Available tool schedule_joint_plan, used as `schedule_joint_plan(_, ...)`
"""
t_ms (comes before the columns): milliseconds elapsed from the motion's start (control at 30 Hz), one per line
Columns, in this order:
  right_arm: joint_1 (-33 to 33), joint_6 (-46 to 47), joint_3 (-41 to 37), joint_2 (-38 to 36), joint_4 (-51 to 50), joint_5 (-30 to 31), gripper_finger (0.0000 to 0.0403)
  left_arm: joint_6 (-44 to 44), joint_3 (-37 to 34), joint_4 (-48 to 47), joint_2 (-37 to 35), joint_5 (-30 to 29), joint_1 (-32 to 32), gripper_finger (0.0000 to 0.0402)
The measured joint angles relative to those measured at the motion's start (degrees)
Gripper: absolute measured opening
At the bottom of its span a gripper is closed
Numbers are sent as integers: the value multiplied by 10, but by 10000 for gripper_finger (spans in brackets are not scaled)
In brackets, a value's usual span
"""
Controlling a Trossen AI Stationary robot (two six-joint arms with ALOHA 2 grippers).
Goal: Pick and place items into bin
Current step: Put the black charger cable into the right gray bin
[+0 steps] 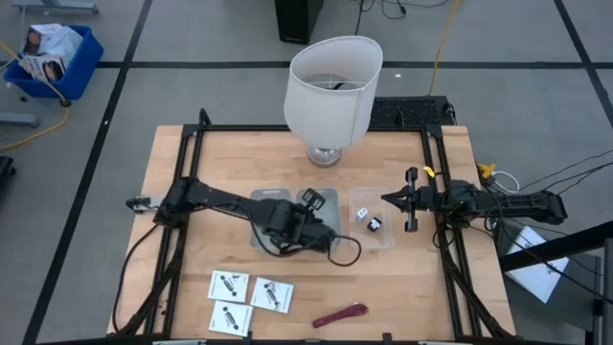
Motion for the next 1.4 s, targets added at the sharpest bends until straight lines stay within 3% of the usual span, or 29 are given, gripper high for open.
schedule_joint_plan(200, 0, 0, 0, 0, 0, 0, 0, 71, -8, 32, 0, 20, 24, 26)
schedule_joint_plan(600, 0, 0, 0, 0, 0, 0, 0, 145, -108, 133, 1, 32, 60, 26)
schedule_joint_plan(1033, 0, -6, 0, 0, 0, 17, 0, 171, -138, 227, 1, 109, 84, 26)
schedule_joint_plan(1400, 0, -4, 0, 0, 0, 16, 0, 171, -145, 247, 0, 153, 92, 26)
